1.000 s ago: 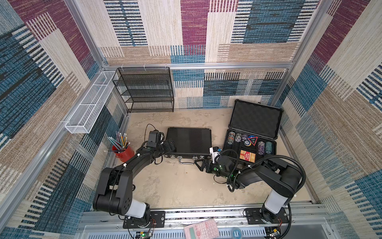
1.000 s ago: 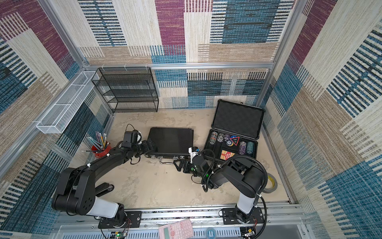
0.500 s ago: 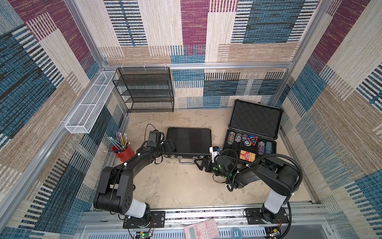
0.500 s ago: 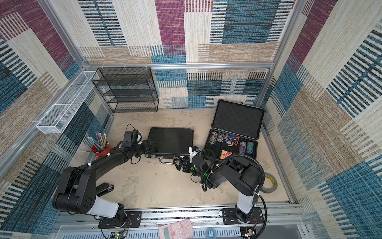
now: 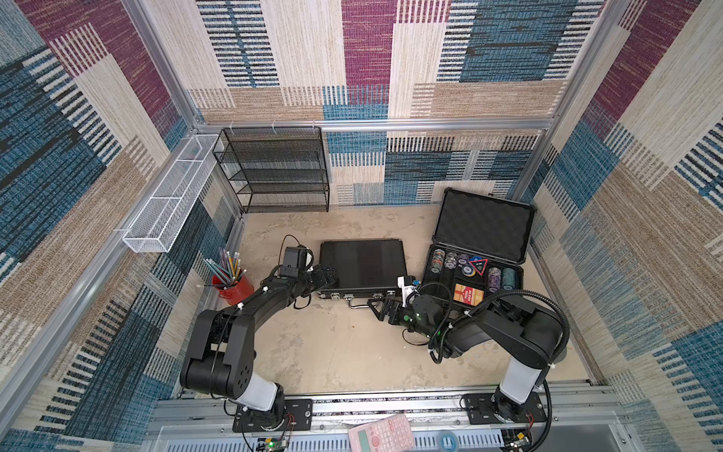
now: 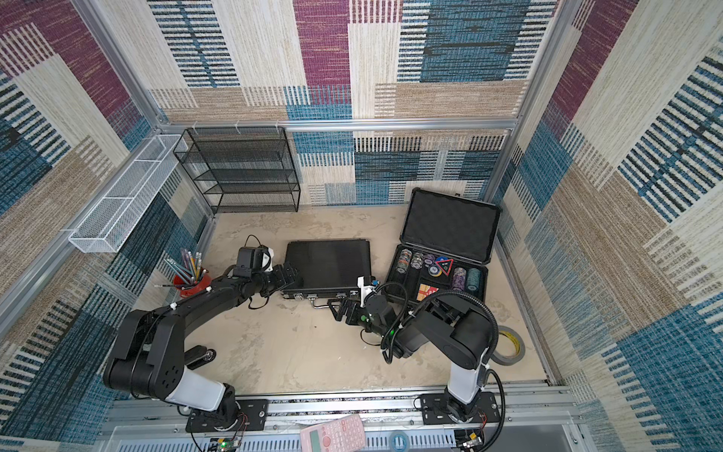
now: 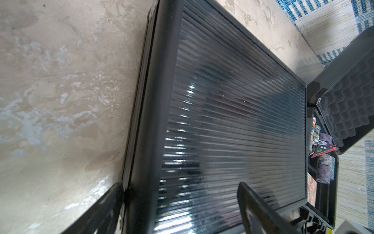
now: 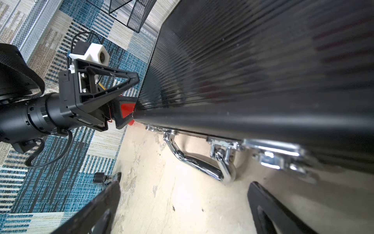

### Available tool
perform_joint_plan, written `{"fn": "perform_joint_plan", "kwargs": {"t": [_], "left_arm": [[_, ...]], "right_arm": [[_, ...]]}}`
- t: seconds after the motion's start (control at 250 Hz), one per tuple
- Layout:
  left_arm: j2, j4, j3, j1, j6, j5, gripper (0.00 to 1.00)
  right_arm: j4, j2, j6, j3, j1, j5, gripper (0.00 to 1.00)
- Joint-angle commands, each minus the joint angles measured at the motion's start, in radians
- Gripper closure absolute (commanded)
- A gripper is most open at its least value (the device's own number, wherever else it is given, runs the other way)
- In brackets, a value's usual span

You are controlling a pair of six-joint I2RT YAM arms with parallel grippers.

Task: Open the poker set cases
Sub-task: Open the fastener on the poker set case.

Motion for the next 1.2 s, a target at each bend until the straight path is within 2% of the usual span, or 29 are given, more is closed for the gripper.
{"fn": "perform_joint_plan", "kwargs": {"t": [0.0,0.32,0.764,0.94,1.196], "left_arm": [[-0.002,-0.021,0.019,0.000,0.007,-0.002,0.11],[-0.039,-0.035,0.022,0.000,0.011,-0.038,0.09],[-0.022,-0.011,0.015,0.000,0.003,-0.007,0.09],[0.012,-0.085,0.050,0.000,0.027,-0.025,0.10],[0.043,-0.087,0.044,0.000,0.024,-0.033,0.10]], "right_arm": [[0.008,-0.015,0.013,-0.006,-0.003,0.011,0.00],[-0.205,-0.092,-0.006,0.012,-0.031,0.058,0.01],[-0.151,-0.052,-0.029,0.022,-0.078,-0.018,0.01],[-0.115,-0.032,-0.043,0.036,-0.083,-0.031,0.01],[-0.055,-0.031,-0.033,0.031,-0.089,-0.054,0.01]]}}
